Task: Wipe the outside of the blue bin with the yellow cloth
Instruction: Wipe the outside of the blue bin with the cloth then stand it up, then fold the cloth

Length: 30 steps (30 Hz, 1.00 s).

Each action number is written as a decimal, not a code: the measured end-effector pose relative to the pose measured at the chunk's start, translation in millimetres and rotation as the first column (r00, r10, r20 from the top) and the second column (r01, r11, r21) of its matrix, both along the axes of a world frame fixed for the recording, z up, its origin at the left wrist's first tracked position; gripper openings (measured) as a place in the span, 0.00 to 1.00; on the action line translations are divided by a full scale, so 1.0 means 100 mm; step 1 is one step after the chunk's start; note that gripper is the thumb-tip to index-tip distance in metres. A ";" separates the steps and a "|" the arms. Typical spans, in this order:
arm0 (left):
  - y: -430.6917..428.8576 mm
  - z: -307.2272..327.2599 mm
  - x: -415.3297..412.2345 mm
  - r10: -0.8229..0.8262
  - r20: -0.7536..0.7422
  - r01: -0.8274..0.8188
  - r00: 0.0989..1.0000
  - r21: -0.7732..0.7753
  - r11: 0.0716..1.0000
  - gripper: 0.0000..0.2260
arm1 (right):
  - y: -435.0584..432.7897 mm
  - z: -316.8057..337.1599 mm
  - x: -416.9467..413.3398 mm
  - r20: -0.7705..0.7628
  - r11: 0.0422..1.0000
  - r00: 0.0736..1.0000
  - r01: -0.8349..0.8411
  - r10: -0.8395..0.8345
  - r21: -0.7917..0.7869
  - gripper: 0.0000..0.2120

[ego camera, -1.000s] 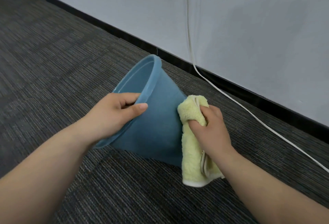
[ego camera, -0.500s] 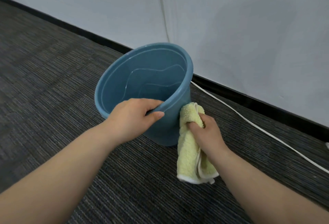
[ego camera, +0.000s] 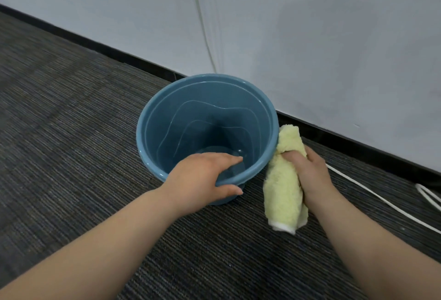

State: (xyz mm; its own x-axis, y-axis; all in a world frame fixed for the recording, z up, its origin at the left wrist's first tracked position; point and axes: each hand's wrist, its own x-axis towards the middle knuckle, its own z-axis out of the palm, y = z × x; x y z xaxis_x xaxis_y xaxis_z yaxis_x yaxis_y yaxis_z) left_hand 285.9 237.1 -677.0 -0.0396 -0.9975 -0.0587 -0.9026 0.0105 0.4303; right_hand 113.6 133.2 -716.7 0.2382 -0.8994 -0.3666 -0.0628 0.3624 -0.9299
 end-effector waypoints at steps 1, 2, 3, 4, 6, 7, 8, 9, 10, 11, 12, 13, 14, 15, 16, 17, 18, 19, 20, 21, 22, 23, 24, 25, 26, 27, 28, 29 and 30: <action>0.00 -0.01 -0.01 -0.003 0.002 0.003 1.000 -0.001 1.000 0.29 | 0.00 0.00 -0.02 -0.005 1.000 1.000 -0.006 0.006 -0.005 0.07; 0.00 -0.02 -0.01 0.001 -0.004 -0.001 1.000 -0.002 1.000 0.30 | -0.01 -0.01 -0.03 -0.010 1.000 1.000 -0.006 0.006 -0.014 0.07; 0.00 -0.02 0.00 0.011 -0.018 -0.011 1.000 0.000 1.000 0.30 | -0.03 -0.01 -0.04 -0.017 1.000 1.000 0.000 -0.001 -0.030 0.08; 0.00 -0.01 0.00 0.022 -0.039 -0.022 0.999 0.006 1.000 0.31 | -0.05 -0.01 -0.04 -0.032 0.999 0.999 0.008 -0.010 -0.050 0.10; 0.01 0.01 0.02 0.033 -0.090 -0.033 0.995 0.008 0.999 0.31 | -0.08 0.04 -0.07 -0.071 0.997 0.997 0.020 -0.026 -0.071 0.11; 0.00 0.02 0.02 0.034 -0.116 -0.034 0.993 0.008 0.999 0.30 | -0.09 0.07 -0.11 -0.087 0.997 0.995 0.031 -0.037 -0.069 0.11; 0.00 0.05 0.02 0.046 -0.149 -0.045 0.988 0.011 0.999 0.28 | -0.10 0.11 -0.17 -0.096 0.997 0.994 0.051 -0.057 -0.065 0.10; 0.00 0.08 0.02 0.074 -0.196 -0.073 0.978 0.013 0.997 0.26 | -0.11 0.16 -0.23 -0.098 0.995 0.992 0.079 -0.084 -0.060 0.09; -0.01 0.12 0.01 0.115 -0.254 -0.115 0.960 0.015 0.993 0.23 | -0.12 0.23 -0.30 -0.096 0.993 0.989 0.105 -0.110 -0.055 0.07; -0.03 0.18 -0.01 0.162 -0.319 -0.164 0.934 0.022 0.986 0.20 | -0.11 0.33 -0.37 -0.091 0.991 0.988 0.122 -0.126 -0.050 0.06; -0.05 0.26 -0.05 0.210 -0.382 -0.211 0.900 0.040 0.977 0.17 | -0.10 0.46 -0.43 -0.086 0.991 0.988 0.123 -0.126 -0.047 0.07; -0.07 0.36 -0.11 0.252 -0.436 -0.249 0.864 0.066 0.966 0.15 | -0.09 0.61 -0.47 -0.076 0.993 0.991 0.111 -0.113 -0.042 0.07; -0.08 0.49 -0.17 0.284 -0.485 -0.271 0.827 0.099 0.957 0.14 | -0.06 0.78 -0.50 -0.059 0.995 0.994 0.093 -0.094 -0.030 0.08; -0.10 0.65 -0.24 0.303 -0.533 -0.275 0.790 0.133 0.952 0.13 | -0.03 0.97 -0.51 -0.035 0.997 0.997 0.074 -0.074 -0.014 0.09; -0.13 0.83 -0.31 0.311 -0.581 -0.264 0.752 0.167 0.950 0.12 | -0.01 1.18 -0.51 0.001 0.998 0.998 0.060 -0.060 0.004 0.10; -0.16 1.04 -0.38 0.320 -0.627 -0.250 0.710 0.201 0.947 0.11 | 0.01 1.42 -0.51 0.045 0.998 0.998 0.052 -0.053 0.024 0.10; -0.19 1.27 -0.45 0.340 -0.667 -0.240 0.663 0.241 0.940 0.10 | 0.02 1.68 -0.49 0.089 0.998 0.995 0.045 -0.048 0.042 0.10; -0.22 1.51 -0.50 0.370 -0.699 -0.229 0.612 0.291 0.929 0.08 | 0.04 1.95 -0.47 0.127 0.998 0.991 0.036 -0.042 0.054 0.11; -0.26 1.76 -0.54 0.408 -0.723 -0.207 0.558 0.354 0.912 0.08 | 0.06 2.24 -0.44 0.160 0.998 0.986 0.026 -0.036 0.062 0.11; -0.29 2.01 -0.57 0.439 -0.740 -0.169 0.509 0.414 0.894 0.10 | 0.07 2.53 -0.41 0.189 0.998 0.982 0.016 -0.028 0.066 0.11; -0.31 2.28 -0.60 0.466 -0.753 -0.117 0.464 0.469 0.875 0.15 | 0.09 2.85 -0.37 0.213 0.998 0.977 0.004 -0.019 0.067 0.11; -0.31 2.54 -0.64 0.498 -0.763 -0.056 0.413 0.525 0.850 0.18 | 0.10 3.17 -0.33 0.230 0.998 0.973 -0.010 -0.005 0.064 0.12; -0.30 2.82 -0.66 0.540 -0.769 0.012 0.341 0.578 0.816 0.21 | 0.11 3.49 -0.30 0.240 0.998 0.971 -0.023 0.009 0.057 0.13; -0.27 3.11 -0.67 0.589 -0.770 0.096 0.243 0.624 0.776 0.23 | 0.11 3.82 -0.27 0.247 0.998 0.969 -0.033 0.020 0.048 0.13; -0.24 3.38 -0.67 0.628 -0.768 0.198 0.128 0.640 0.742 0.24 | 0.12 4.14 -0.25 0.249 0.999 0.968 -0.029 0.018 0.042 0.13; -0.20 3.65 -0.67 0.645 -0.764 0.295 0.019 0.621 0.727 0.25 | 0.13 4.45 -0.23 0.249 0.999 0.968 -0.019 0.009 0.036 0.13; -0.16 3.93 -0.67 0.649 -0.758 0.355 -0.064 0.590 0.725 0.26 | 0.16 4.75 -0.21 0.249 1.000 0.968 -0.008 0.001 0.027 0.13; -0.13 4.21 -0.65 0.640 -0.759 0.383 -0.115 0.561 0.734 0.25 | 0.18 5.04 -0.20 0.255 1.000 0.967 -0.002 -0.001 0.011 0.13; -0.11 4.48 -0.63 0.623 -0.769 0.384 -0.144 0.537 0.751 0.24 | 0.21 5.31 -0.19 0.269 1.000 0.963 0.004 -0.003 -0.006 0.12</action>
